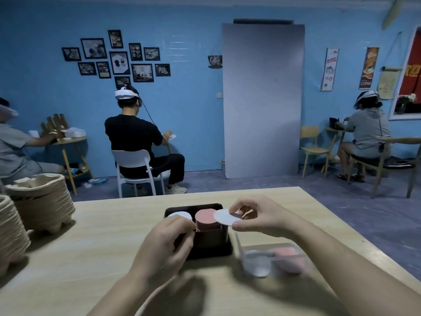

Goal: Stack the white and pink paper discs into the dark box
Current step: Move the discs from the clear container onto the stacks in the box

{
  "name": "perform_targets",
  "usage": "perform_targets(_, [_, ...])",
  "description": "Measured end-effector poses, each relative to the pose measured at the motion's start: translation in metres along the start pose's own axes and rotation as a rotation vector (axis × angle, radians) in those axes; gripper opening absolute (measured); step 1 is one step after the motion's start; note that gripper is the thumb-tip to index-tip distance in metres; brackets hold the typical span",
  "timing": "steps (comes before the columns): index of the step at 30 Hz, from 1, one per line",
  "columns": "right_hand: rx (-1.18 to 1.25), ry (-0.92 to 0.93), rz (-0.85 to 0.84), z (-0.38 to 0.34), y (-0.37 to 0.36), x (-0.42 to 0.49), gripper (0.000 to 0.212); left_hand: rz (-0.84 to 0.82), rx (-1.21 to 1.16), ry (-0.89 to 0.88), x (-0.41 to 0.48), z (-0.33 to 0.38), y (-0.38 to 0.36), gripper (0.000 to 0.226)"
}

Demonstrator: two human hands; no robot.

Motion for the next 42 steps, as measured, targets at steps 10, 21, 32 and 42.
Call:
perform_targets(10, [-0.249,0.002,0.016,-0.051,-0.050,0.073,0.029,-0.011,0.125,0.079,-0.025,-0.058,0.042,0.017])
perform_targets(21, [-0.455,-0.012,-0.012,-0.055,-0.090,0.105,0.039,0.025,-0.001,0.077,-0.032,-0.066,0.041,0.014])
perform_targets(32, [-0.431,-0.040,-0.035,-0.055,-0.098,0.103,0.043,0.041,-0.019,0.108,-0.031,-0.066,0.041,0.012])
perform_targets(42, [-0.303,-0.001,-0.020,-0.062,-0.072,0.077,0.026,0.056,0.047,0.088,-0.023,-0.042,0.044,0.016])
Point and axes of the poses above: each hand's wrist, its own x-axis towards the middle knuckle, its own y-axis out of the back of the hand, z = x × y, the point moved 9 cm from there along x, towards the middle knuckle, and after that the axes turned 14 degrees about -x, right-handed, at the moved point
